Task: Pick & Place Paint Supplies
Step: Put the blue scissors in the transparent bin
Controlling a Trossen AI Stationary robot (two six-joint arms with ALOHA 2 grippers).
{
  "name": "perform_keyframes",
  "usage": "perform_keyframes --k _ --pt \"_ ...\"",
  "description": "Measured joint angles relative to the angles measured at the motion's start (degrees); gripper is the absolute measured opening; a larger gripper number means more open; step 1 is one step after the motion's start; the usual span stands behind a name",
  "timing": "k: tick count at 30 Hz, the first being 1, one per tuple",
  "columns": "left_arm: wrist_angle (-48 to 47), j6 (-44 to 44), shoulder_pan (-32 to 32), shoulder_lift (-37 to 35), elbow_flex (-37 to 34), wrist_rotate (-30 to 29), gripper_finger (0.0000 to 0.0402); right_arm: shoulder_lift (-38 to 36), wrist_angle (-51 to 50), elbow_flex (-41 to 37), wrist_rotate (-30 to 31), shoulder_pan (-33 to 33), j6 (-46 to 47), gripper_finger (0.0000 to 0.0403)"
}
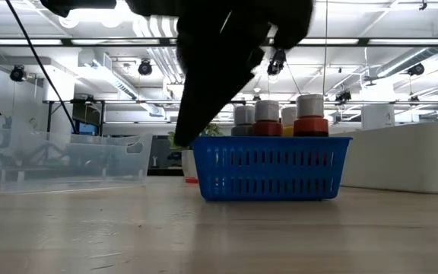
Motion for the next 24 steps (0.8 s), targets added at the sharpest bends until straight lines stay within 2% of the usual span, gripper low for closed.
perform_keyframes --k 4,6,12,18,21,24 --pt "-0.2 0.0 0.0 0.0 0.0 0.4 0.0152 -1.6 -2.1 1.1 0.8 3.1 1.7 0.0008" --pt "-0.8 0.0 0.0 0.0 0.0 0.6 0.0152 -3.3 -3.8 1.4 3.8 5.5 3.6 0.0008" --pt "-1.0 0.1 0.1 0.4 -1.3 3.4 0.0152 -9.4 -10.5 0.4 21.0 15.5 14.4 0.0008" --pt "-0.5 0.7 3.0 2.5 -1.8 3.5 0.0152 -12.8 -11.1 -1.5 33.9 26.1 22.0 0.0008" --pt "1.3 1.9 5.9 3.7 -1.8 6.0 0.0152 -13.6 -12.3 -2.7 35.7 28.9 26.4 0.0009" --pt "4.2 4.4 8.7 4.7 -1.8 9.8 0.0152 -14.4 -17.5 -3.6 35.2 30.0 35.4 0.0009"
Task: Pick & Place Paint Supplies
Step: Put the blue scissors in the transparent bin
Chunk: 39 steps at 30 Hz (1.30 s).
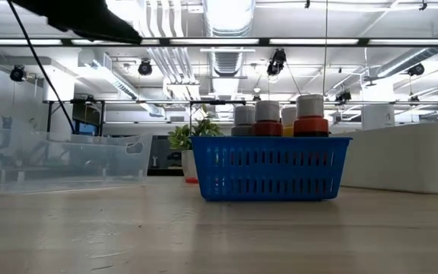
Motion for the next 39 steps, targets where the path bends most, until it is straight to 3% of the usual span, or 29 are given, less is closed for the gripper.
perform_keyframes --k 4,7,14,18,21,28,34,39 --pt "1.5 2.0 1.5 0.2 1.0 2.1 0.0152 -0.3 -8.9 -2.7 -6.7 -0.4 14.5 0.0009" --pt "1.5 2.7 1.6 0.2 2.4 2.7 0.0152 -0.7 -10.1 -6.4 -13.2 -1.4 20.2 0.0021" --pt "1.4 3.8 1.5 0.2 3.8 3.1 0.0152 -5.0 -10.2 -15.0 -20.9 -4.0 27.0 0.0116" --pt "0.3 3.4 1.5 0.2 3.7 3.7 0.0152 -10.4 -9.5 -21.9 -23.2 -5.1 32.7 0.0138" --pt "0.3 3.4 1.5 0.2 3.7 3.8 0.0152 -14.6 -2.8 -28.4 -27.3 -5.8 32.7 0.014" --pt "0.1 3.2 1.5 0.2 3.7 4.8 0.0152 -25.7 23.6 -45.3 -33.9 -6.9 23.4 0.014" --pt "0.0 3.2 1.5 0.2 3.7 5.3 0.0152 -31.5 35.1 -58.3 -38.3 -7.2 20.6 0.0114" --pt "-0.1 3.2 1.5 0.2 3.7 5.3 0.0152 -33.7 36.1 -63.6 -38.5 -7.3 24.0 0.0075"
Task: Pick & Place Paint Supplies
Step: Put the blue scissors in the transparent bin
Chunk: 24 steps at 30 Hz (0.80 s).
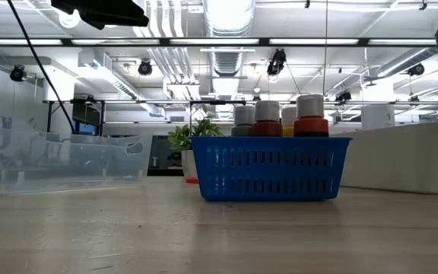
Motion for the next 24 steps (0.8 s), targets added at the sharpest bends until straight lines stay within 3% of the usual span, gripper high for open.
perform_keyframes --k 9,24 --pt "0.1 -1.1 0.0 0.0 0.0 0.1 0.0152 0.0 -0.1 -2.8 0.0 -3.2 12.6 0.0057" --pt "0.0 -1.1 0.0 0.0 0.0 0.6 0.0152 2.3 -0.2 -2.6 -6.2 -5.5 16.7 0.0056"
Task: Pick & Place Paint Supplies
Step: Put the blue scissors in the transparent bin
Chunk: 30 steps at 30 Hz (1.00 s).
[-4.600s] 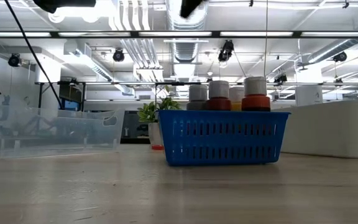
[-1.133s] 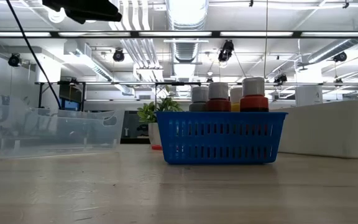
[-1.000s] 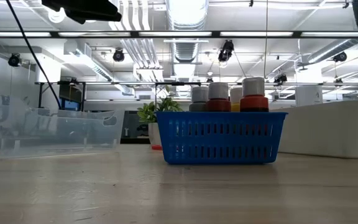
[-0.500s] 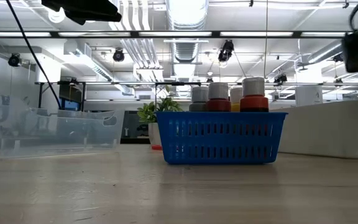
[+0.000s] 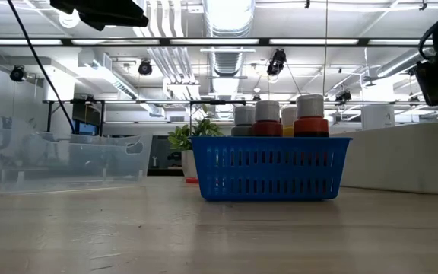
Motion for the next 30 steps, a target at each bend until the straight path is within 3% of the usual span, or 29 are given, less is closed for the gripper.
perform_keyframes --k 19,24,30 --pt "0.0 0.0 0.0 0.0 0.0 0.4 0.0152 7.7 2.1 1.6 -5.0 0.1 0.9 0.0055" --pt "-0.3 0.0 0.0 0.0 0.0 0.6 0.0152 9.9 -0.9 4.6 -6.3 0.1 -3.2 0.0017" --pt "-0.6 0.0 0.0 0.0 0.0 0.9 0.0152 11.3 -7.0 10.0 -3.0 1.1 -7.8 0.0009"
